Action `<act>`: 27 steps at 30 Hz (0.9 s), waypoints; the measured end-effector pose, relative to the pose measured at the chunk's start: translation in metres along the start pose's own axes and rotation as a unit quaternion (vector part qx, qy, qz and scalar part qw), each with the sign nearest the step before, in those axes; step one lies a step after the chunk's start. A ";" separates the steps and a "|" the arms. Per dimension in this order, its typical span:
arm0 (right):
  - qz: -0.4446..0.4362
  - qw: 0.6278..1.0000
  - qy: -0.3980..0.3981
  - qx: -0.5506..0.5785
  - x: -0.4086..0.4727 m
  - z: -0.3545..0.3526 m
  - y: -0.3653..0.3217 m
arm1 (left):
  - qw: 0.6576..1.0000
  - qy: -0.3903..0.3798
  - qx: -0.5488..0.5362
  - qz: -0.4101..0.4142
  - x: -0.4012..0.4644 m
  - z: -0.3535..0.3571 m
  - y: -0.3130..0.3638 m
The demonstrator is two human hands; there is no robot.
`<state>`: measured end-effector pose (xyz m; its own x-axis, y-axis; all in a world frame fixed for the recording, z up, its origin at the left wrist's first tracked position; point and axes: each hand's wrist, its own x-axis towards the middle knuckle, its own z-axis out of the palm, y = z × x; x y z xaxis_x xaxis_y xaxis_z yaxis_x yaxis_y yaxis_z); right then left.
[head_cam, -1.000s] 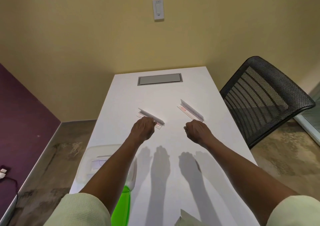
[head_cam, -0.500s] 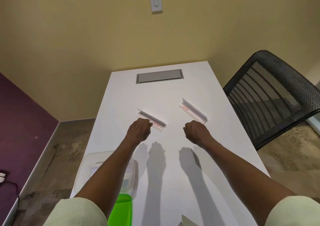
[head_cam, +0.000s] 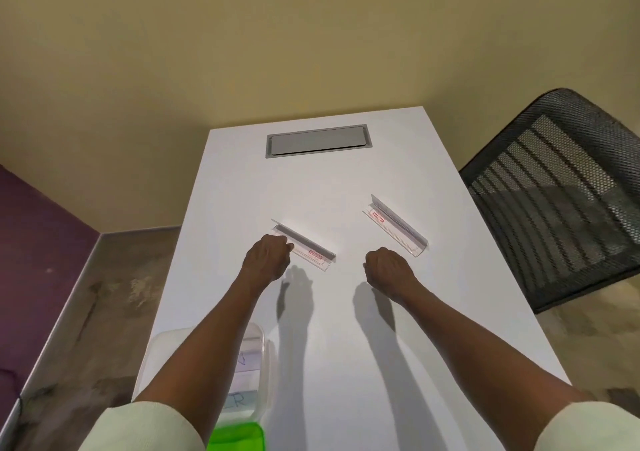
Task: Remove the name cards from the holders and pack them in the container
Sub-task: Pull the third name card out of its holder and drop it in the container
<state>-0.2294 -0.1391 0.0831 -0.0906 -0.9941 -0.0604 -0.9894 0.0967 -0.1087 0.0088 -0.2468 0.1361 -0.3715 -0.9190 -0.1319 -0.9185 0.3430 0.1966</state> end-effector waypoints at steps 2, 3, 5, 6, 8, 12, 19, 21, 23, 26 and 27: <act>-0.001 1.000 -0.016 0.008 0.009 0.005 -0.002 | 1.000 0.003 -0.007 -0.004 0.011 0.003 -0.006; -0.008 1.000 -0.025 0.011 0.015 0.009 -0.002 | 1.000 0.003 -0.011 -0.007 0.017 0.005 -0.010; 0.000 0.999 -0.045 0.018 0.025 0.014 -0.004 | 1.000 0.001 -0.015 -0.010 0.029 0.009 -0.015; 0.011 0.998 -0.051 0.022 0.029 0.017 -0.005 | 1.000 0.000 -0.018 -0.013 0.034 0.011 -0.017; 0.018 0.998 -0.054 0.029 0.037 0.022 -0.008 | 1.000 0.000 -0.024 -0.015 0.047 0.012 -0.022; 0.071 0.987 -0.099 0.108 0.061 0.025 -0.018 | 0.999 0.005 -0.044 -0.021 0.077 0.011 -0.032; 0.200 0.931 -0.163 0.260 0.101 0.036 -0.027 | 0.994 -0.019 -0.087 -0.066 0.122 0.019 -0.042; 0.239 0.910 -0.173 0.290 0.109 0.035 -0.030 | 0.991 -0.027 -0.102 -0.084 0.132 0.024 -0.042; 0.270 0.888 -0.177 0.329 0.115 0.035 -0.031 | 0.986 -0.032 -0.123 -0.108 0.139 0.030 -0.041; 0.292 0.849 -0.202 0.392 0.121 0.037 -0.035 | 0.977 -0.036 -0.147 -0.150 0.145 0.039 -0.043; 0.302 0.837 -0.209 0.406 0.122 0.037 -0.036 | 0.978 -0.043 -0.142 -0.149 0.146 0.042 -0.044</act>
<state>-0.2005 -0.2623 0.0425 -0.3306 -0.6636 -0.6711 -0.3578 0.7461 -0.5615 -0.0112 -0.3883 0.0678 -0.1148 -0.9463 -0.3022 -0.9174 -0.0158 0.3977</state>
